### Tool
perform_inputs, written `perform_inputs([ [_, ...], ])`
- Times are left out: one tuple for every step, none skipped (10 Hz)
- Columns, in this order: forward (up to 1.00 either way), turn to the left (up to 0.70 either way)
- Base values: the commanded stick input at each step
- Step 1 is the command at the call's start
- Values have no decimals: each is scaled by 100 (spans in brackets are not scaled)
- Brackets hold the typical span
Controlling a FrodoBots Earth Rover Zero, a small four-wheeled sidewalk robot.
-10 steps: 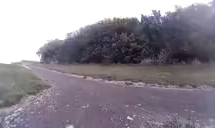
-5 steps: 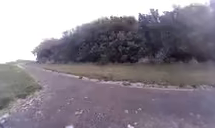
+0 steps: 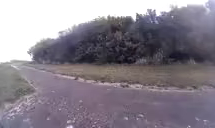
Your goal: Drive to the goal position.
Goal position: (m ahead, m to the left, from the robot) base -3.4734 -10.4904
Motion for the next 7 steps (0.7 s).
perform_inputs([
  [45,-27],
  [45,-27],
  [45,-27],
  [45,-27],
  [45,-27],
  [45,-27],
  [45,-27],
])
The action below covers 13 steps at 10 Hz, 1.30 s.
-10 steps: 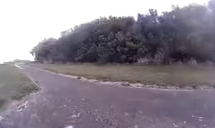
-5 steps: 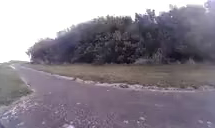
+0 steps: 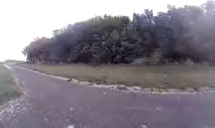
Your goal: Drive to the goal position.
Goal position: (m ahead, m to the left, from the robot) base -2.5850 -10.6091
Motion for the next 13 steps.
perform_inputs([
  [45,-27],
  [45,-27],
  [45,-27],
  [45,-27],
  [45,-27],
  [37,-43],
  [21,-78],
  [20,-79],
  [5,-40],
  [0,-45],
  [0,-45],
  [0,-45],
  [0,-45],
])
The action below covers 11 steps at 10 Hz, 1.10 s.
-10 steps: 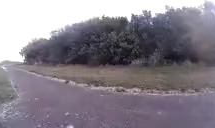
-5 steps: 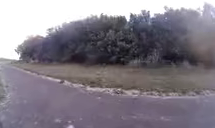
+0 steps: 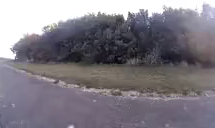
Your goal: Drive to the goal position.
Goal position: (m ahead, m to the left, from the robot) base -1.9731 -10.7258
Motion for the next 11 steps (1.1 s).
perform_inputs([
  [0,-45],
  [0,-45],
  [0,-45],
  [0,-45],
  [0,-45],
  [0,-45],
  [0,-45],
  [0,-45],
  [0,-45],
  [0,-45],
  [0,-45],
])
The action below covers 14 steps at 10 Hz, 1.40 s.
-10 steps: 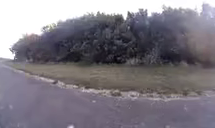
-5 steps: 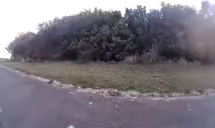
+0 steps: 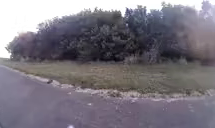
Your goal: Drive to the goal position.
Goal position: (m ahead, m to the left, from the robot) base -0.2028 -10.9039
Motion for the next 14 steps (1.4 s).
perform_inputs([
  [0,-45],
  [0,-45],
  [0,-45],
  [0,-45],
  [0,-45],
  [0,-45],
  [0,-45],
  [0,-45],
  [0,-45],
  [0,-45],
  [0,-45],
  [0,-45],
  [0,-45],
  [0,-45],
])
